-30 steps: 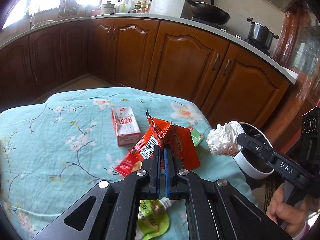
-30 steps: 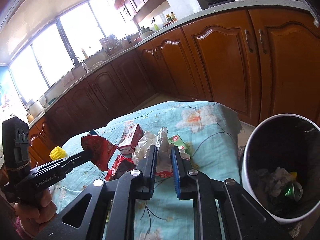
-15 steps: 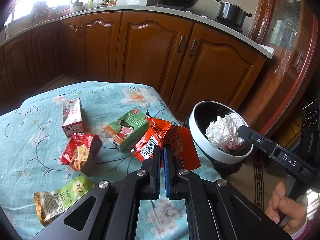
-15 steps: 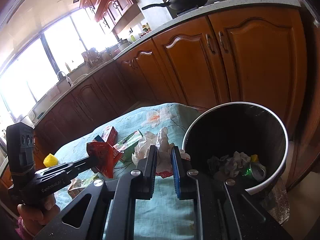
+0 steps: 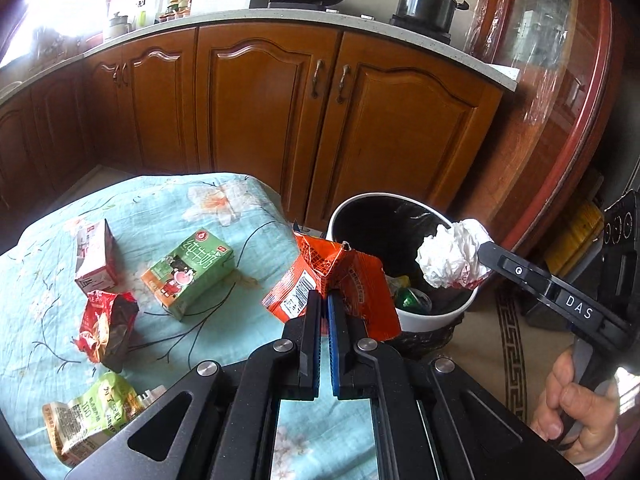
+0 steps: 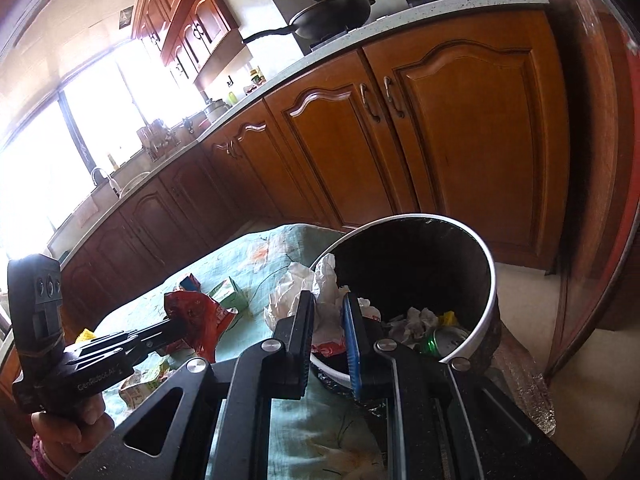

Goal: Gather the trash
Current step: 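Carry the orange bag and tissue over the bin and open both grippers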

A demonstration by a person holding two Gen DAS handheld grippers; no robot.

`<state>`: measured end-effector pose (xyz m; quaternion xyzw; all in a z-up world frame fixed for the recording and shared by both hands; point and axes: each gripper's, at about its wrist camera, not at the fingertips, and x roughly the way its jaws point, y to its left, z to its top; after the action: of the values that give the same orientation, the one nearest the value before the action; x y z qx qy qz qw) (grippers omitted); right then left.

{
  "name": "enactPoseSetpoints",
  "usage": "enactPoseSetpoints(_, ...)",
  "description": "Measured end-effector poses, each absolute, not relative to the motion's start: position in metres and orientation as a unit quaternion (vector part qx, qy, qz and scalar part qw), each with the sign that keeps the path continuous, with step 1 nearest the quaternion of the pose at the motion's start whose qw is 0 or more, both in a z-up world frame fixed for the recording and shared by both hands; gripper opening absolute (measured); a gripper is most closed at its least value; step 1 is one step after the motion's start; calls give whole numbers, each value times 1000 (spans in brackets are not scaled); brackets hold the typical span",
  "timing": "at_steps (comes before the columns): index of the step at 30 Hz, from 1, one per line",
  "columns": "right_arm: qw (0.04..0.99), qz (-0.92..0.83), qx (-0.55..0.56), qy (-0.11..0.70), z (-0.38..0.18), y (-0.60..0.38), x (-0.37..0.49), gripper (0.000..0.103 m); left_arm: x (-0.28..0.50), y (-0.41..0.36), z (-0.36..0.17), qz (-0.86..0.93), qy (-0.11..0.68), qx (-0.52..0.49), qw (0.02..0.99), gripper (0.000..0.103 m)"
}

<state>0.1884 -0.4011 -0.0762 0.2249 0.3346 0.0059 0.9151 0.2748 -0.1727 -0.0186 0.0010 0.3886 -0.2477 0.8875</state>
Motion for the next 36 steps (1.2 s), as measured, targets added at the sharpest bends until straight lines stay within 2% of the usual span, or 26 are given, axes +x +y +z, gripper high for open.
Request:
enactPoseSetpoints(31, 903, -42, 219, 367, -104, -449, 218, 15, 341, -274, -50, -277, 420, 44, 863, 2)
enactPoseSetpoints(34, 900, -42, 219, 374, -109, -452, 223, 20, 348, -279, -57, -277, 431, 43, 858, 10)
enactPoseSetpoints(35, 899, -41, 220, 377, -110, -452, 225, 22, 350, -280, -59, -277, 436, 43, 855, 22)
enactPoseSetpoints(36, 896, -40, 224, 381, -112, -453, 226, 29, 351, -281, -61, -273, 436, 43, 856, 34)
